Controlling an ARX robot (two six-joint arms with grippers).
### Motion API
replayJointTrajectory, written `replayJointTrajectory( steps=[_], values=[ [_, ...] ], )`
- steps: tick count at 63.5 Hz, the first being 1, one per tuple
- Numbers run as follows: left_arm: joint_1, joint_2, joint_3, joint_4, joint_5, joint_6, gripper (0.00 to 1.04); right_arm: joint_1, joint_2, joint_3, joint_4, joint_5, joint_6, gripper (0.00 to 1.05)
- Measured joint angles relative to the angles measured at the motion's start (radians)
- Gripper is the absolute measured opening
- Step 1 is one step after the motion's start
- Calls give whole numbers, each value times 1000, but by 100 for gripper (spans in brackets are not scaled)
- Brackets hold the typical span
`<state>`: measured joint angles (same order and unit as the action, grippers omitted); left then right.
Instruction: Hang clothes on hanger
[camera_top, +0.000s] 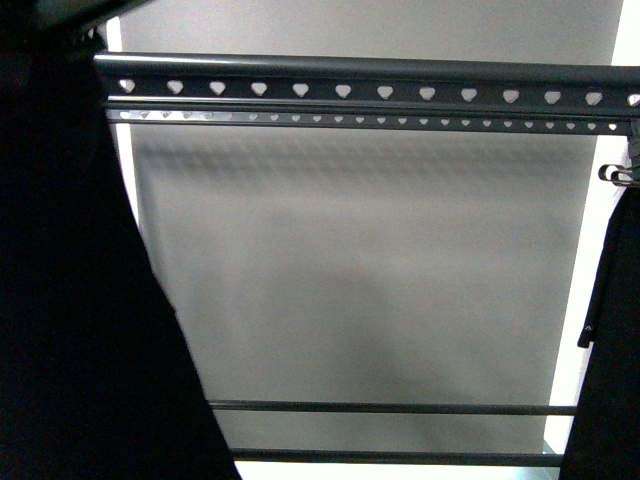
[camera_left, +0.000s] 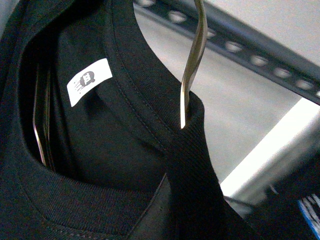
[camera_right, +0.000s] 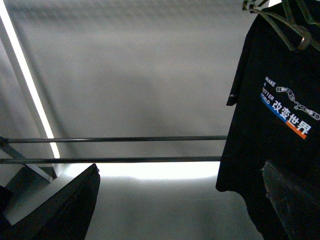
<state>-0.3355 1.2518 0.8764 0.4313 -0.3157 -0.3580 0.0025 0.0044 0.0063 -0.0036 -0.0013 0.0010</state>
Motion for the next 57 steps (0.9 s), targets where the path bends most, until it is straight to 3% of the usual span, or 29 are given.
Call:
replayJointTrajectory(
  steps=[5,8,17,22,25,27,30,36,50,57],
  values=[
    [33,-31,-16,23,302,118,4,0,0,0,0,0,0,97],
    [79,-40,-18,0,530,193,4,0,0,0,0,0,0,97],
    [183,-21,-18,65,879,249,4,0,0,0,0,1,0,97],
    [273,19,-8,162,1209,256,4,0,0,0,0,0,0,97],
    [309,41,30,111,1388,297,4,0,0,0,0,0,0,97],
    [315,45,46,72,1446,322,4,0,0,0,0,0,0,97],
    [323,61,100,-83,1585,419,4,0,0,0,0,0,0,97],
    [317,116,230,-419,1715,608,4,0,0,0,0,0,0,97],
    [274,373,599,-1334,1679,1243,4,0,0,0,0,0,0,97],
    [260,420,606,-1321,1647,1309,4,0,0,0,0,0,0,97]
  ],
)
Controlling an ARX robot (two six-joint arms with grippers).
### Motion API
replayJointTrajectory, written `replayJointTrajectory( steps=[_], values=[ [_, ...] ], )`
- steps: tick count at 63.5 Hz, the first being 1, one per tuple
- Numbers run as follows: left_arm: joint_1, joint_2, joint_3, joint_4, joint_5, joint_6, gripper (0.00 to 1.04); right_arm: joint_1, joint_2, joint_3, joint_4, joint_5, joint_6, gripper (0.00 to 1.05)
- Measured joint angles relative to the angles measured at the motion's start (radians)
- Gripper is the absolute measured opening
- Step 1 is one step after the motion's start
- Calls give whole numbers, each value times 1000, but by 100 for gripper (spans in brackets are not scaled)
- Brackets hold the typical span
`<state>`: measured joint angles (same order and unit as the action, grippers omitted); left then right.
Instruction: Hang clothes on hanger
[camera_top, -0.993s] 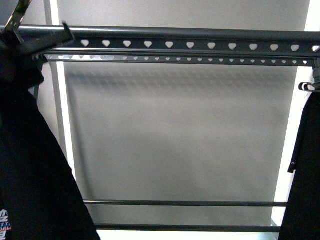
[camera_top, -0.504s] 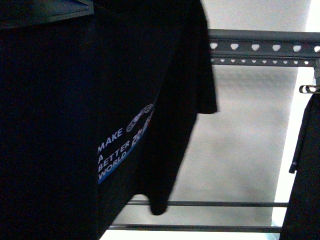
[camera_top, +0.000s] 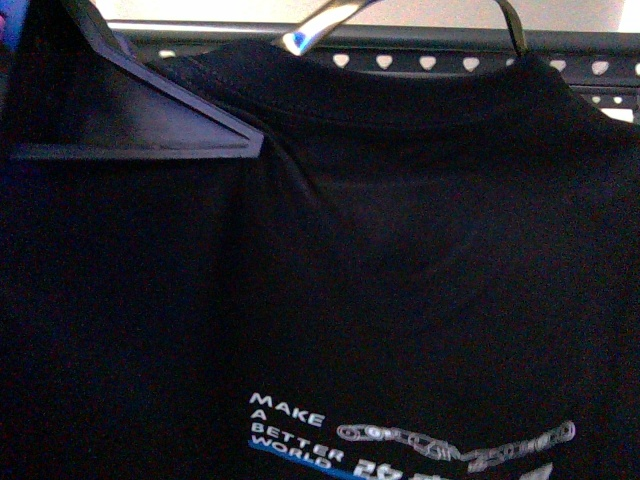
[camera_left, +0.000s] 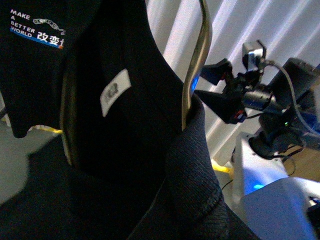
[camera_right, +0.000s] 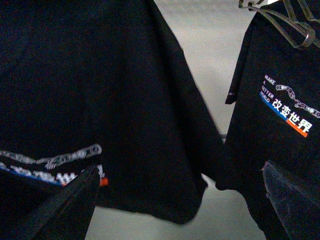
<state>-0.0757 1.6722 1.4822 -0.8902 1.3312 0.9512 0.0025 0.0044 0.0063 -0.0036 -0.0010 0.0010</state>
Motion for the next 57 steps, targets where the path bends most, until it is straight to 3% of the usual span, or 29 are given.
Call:
replayJointTrajectory(
  steps=[11,20,49,52,54,57],
  values=[
    [-11,-5,7,125,-18,-8,4,0,0,0,0,0,0,97],
    [-13,-41,-39,362,-30,-107,4,0,0,0,0,0,0,97],
    [-16,-49,-47,382,-23,-151,4,0,0,0,0,-1,0,97],
    [-16,-49,-48,382,-22,-151,4,-41,24,0,42,-119,8,97],
    [-16,-49,-48,382,-23,-151,4,-137,95,9,142,-313,7,97],
    [-16,-49,-48,382,-23,-152,4,-223,174,25,210,-428,9,97]
  ],
)
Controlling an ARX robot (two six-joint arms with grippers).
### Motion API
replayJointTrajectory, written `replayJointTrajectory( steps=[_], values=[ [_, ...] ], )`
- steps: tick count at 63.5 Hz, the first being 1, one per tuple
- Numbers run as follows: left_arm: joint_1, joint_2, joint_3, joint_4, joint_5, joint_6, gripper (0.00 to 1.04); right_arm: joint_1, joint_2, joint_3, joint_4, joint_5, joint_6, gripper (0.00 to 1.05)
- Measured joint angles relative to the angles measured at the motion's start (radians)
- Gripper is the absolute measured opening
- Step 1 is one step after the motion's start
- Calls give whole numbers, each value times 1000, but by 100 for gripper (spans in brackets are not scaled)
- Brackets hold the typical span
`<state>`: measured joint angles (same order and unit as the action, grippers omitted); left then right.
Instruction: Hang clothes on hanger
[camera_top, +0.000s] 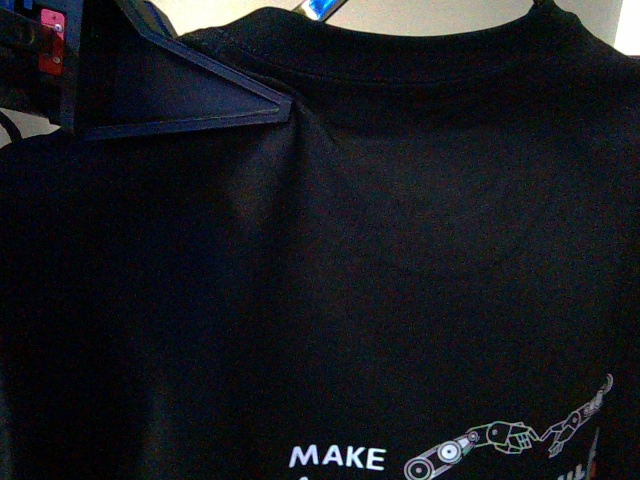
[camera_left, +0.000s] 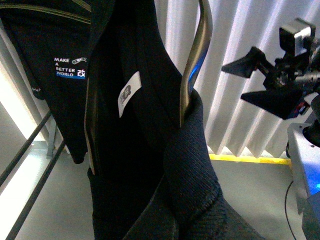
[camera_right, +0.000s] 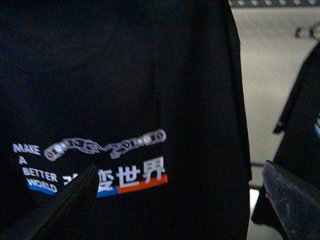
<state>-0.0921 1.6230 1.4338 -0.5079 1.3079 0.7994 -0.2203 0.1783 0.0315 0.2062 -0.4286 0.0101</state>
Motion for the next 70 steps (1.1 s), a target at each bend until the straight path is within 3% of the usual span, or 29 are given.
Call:
replayJointTrajectory(
  steps=[1,8,11,18,23,31,43,54,70],
  values=[
    [0,0,0,0,0,0,4,-58,55,27,76,-106,5,97],
    [-4,0,0,0,0,0,4,-286,319,181,320,-409,2,97],
    [-4,0,0,0,0,0,4,-334,423,267,382,-509,-16,97],
    [2,0,0,0,0,0,4,-337,639,488,353,-723,-122,97],
    [1,0,0,0,-1,-3,4,-288,760,664,113,-846,-324,97],
    [-3,0,-2,0,-3,-5,4,-195,878,898,-262,-782,-635,97],
    [-2,0,-2,0,-3,-7,4,3,1056,1184,-574,-569,-1044,97],
    [-2,0,-2,0,-4,-8,4,88,1205,1350,-652,-404,-1257,97],
    [-2,0,-2,0,-4,-10,4,139,1340,1432,-647,-315,-1330,97]
  ],
)
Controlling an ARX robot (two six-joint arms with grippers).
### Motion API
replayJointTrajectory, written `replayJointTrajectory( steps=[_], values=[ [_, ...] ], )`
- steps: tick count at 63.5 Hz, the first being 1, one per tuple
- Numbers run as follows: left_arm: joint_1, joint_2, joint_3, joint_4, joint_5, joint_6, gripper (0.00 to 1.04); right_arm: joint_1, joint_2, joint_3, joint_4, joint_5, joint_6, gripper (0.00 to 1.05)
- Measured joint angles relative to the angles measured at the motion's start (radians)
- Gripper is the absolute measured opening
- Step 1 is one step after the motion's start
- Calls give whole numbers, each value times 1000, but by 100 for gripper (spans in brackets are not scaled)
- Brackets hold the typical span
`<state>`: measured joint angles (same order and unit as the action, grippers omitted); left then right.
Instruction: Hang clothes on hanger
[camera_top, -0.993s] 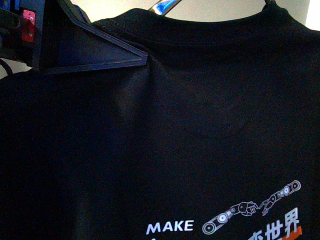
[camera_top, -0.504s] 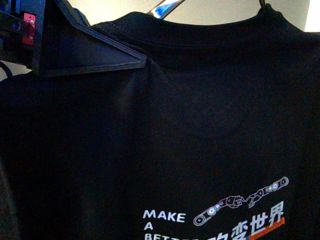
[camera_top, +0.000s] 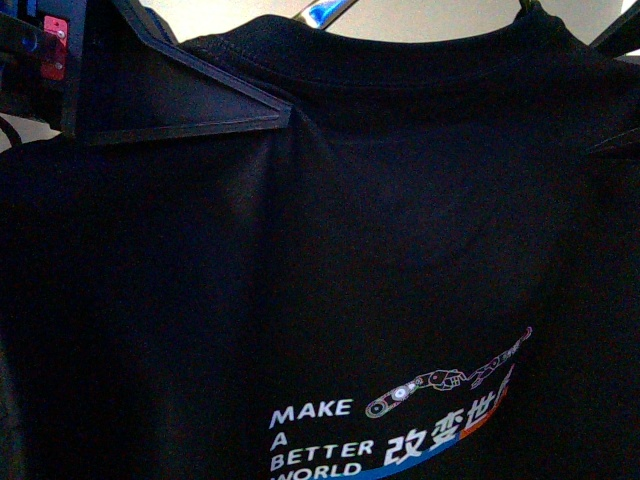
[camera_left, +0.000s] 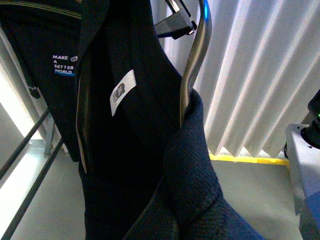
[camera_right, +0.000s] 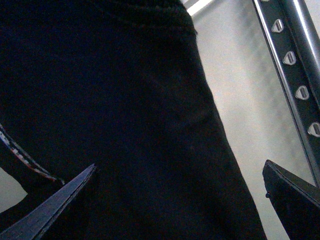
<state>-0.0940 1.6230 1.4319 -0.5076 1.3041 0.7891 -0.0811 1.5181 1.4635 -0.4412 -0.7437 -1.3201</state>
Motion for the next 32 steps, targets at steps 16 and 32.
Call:
replayJointTrajectory(
  steps=[16,32],
  values=[
    [0,0,0,0,0,0,4,45,34,7,48,4,24,97],
    [0,0,0,0,-3,-1,4,43,52,-15,144,13,100,54]
  ],
)
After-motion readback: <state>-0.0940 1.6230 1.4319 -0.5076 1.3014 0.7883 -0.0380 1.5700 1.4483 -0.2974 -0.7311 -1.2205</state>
